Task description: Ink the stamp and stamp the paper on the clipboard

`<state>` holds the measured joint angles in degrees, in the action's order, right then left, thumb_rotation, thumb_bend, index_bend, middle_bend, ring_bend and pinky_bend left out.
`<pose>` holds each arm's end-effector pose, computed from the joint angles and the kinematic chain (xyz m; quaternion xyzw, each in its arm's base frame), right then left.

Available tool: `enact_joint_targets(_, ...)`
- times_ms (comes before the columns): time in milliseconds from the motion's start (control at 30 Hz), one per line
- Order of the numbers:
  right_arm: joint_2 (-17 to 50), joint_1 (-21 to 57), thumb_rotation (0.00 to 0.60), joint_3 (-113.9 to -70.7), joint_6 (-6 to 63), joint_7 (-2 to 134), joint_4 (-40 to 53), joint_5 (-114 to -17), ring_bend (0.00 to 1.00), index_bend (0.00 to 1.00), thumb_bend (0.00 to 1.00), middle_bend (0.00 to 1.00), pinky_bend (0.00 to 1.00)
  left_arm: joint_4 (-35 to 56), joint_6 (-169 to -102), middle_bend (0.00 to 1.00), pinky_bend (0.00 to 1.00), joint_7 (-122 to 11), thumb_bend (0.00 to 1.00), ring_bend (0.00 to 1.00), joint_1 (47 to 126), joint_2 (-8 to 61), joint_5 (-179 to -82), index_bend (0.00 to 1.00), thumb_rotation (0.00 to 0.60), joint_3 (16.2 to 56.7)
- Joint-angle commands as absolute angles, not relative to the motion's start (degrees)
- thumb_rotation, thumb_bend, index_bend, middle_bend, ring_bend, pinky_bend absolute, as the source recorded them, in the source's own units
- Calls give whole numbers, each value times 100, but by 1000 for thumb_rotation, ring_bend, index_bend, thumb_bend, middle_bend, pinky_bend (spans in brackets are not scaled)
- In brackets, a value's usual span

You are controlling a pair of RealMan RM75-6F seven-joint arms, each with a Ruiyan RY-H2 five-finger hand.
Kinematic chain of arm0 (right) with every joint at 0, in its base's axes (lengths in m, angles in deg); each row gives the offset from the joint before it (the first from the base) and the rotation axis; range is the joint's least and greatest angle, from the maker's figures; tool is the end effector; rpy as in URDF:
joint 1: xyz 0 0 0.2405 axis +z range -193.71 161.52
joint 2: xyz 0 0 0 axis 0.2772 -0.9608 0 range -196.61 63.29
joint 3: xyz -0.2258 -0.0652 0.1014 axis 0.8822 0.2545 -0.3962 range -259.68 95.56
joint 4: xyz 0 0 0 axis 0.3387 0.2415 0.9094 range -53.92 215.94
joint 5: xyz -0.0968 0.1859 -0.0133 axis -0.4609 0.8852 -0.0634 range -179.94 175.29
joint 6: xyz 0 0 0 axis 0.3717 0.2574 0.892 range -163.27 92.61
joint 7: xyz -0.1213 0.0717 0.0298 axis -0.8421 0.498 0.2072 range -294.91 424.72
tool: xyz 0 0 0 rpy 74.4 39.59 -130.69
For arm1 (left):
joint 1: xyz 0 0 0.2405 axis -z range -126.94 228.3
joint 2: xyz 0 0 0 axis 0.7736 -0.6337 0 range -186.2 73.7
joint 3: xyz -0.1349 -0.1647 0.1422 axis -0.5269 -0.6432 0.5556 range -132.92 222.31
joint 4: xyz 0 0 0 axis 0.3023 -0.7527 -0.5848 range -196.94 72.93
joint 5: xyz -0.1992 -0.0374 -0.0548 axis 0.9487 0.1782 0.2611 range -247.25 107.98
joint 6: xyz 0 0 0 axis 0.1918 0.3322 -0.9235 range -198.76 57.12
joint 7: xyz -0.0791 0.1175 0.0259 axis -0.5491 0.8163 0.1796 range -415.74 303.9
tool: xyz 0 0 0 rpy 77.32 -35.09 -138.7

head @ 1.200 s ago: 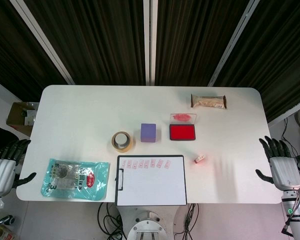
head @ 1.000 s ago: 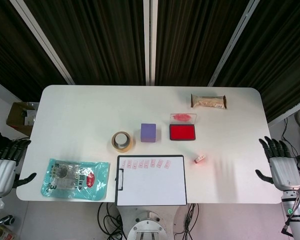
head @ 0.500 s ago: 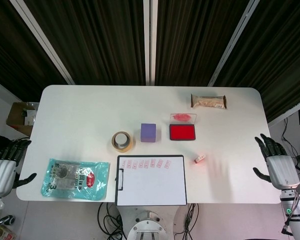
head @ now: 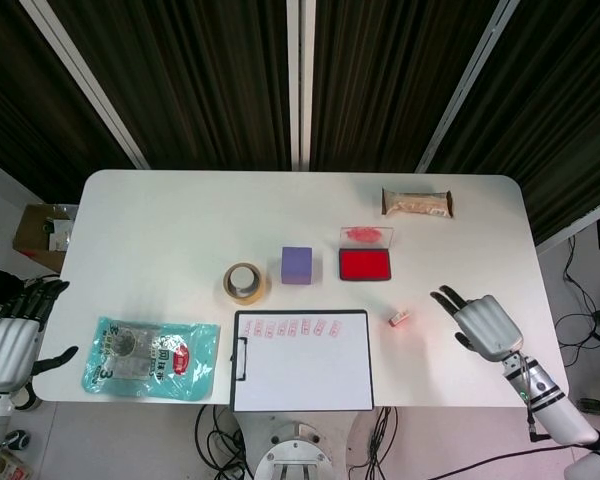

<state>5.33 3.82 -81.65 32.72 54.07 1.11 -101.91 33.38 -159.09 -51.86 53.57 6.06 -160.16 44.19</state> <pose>-0.2833 -0.2408 0.0755 0.8080 -0.2269 0.2959 0.4562 -0.2985 0.1611 0.1618 -0.6174 -0.3613 -0.3835 0.5841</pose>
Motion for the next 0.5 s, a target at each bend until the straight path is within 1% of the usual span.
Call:
enact_joint_targets(33, 960, 643, 600, -8088, 2958, 5437, 559, -10307, 743, 208, 116, 214, 991, 3330, -15890, 150, 241, -5195, 0, 121, 5354, 607, -16000, 140, 600, 4431)
enact_joint_targets(233, 1687, 824, 600, -8093, 3168, 5846, 1411, -10447, 750, 240, 115, 248, 996, 3305, -15888, 150, 241, -5180, 0, 122, 5343, 617, -15991, 140, 600, 4444)
enact_joint_targets(300, 1935, 886, 600, -8111, 3229, 5979, 1699, -10456, 755, 265, 123, 267, 997, 3299, -15890, 150, 241, -5187, 0, 121, 5337, 639, -15978, 140, 600, 4444)
enact_joint_targets(500, 2388, 1027, 600, -8075, 3430, 6294, 2290, -10537, 779, 324, 166, 330, 1000, 3265, -15878, 150, 241, -5196, 0, 121, 5333, 652, -15972, 141, 600, 4455)
